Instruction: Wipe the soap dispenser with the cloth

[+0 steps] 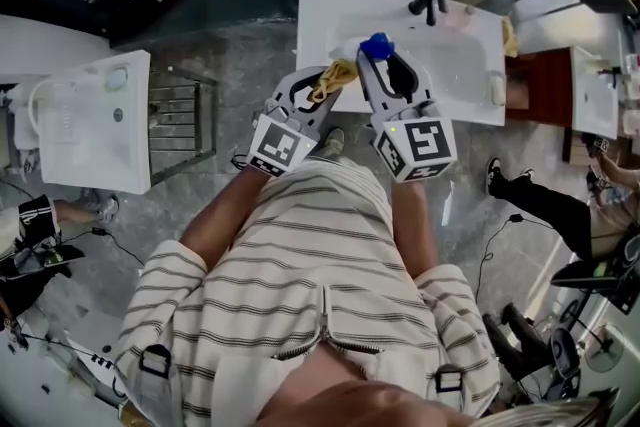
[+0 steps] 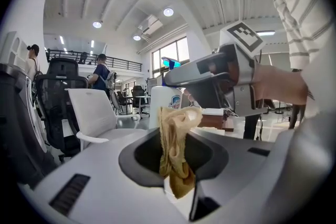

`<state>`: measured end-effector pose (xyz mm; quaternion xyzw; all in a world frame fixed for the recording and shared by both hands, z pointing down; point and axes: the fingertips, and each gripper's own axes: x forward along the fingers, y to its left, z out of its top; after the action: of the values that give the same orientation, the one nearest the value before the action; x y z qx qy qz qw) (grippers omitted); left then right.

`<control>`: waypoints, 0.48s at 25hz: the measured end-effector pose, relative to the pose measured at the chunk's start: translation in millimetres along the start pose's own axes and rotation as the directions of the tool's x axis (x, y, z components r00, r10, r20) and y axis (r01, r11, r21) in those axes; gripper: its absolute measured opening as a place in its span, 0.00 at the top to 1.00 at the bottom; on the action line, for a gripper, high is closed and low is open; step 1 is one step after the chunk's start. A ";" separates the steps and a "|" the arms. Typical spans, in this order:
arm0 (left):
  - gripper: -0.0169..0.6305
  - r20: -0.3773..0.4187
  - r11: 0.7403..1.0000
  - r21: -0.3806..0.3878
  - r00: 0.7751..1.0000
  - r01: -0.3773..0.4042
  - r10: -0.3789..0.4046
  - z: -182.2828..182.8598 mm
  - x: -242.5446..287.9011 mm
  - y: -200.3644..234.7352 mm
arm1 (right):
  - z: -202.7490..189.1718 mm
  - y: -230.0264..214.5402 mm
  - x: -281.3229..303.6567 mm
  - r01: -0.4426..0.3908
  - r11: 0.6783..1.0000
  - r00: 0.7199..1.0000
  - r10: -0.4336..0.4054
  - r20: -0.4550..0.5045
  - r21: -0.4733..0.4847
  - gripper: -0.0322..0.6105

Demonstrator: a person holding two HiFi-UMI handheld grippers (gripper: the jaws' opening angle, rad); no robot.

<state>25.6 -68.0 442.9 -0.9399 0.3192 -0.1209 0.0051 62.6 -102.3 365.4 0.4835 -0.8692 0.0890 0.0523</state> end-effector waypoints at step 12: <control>0.84 0.020 1.000 0.012 1.000 -0.009 0.009 13.7 -1.6 3.9 | -6.5 -8.0 -2.6 0.011 1.000 1.000 -0.011 -0.004 0.009 0.76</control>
<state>25.2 -71.0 428.9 -0.9396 0.3227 -0.1133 0.0144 70.8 -103.0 372.1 0.4884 -0.8660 0.0937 0.0523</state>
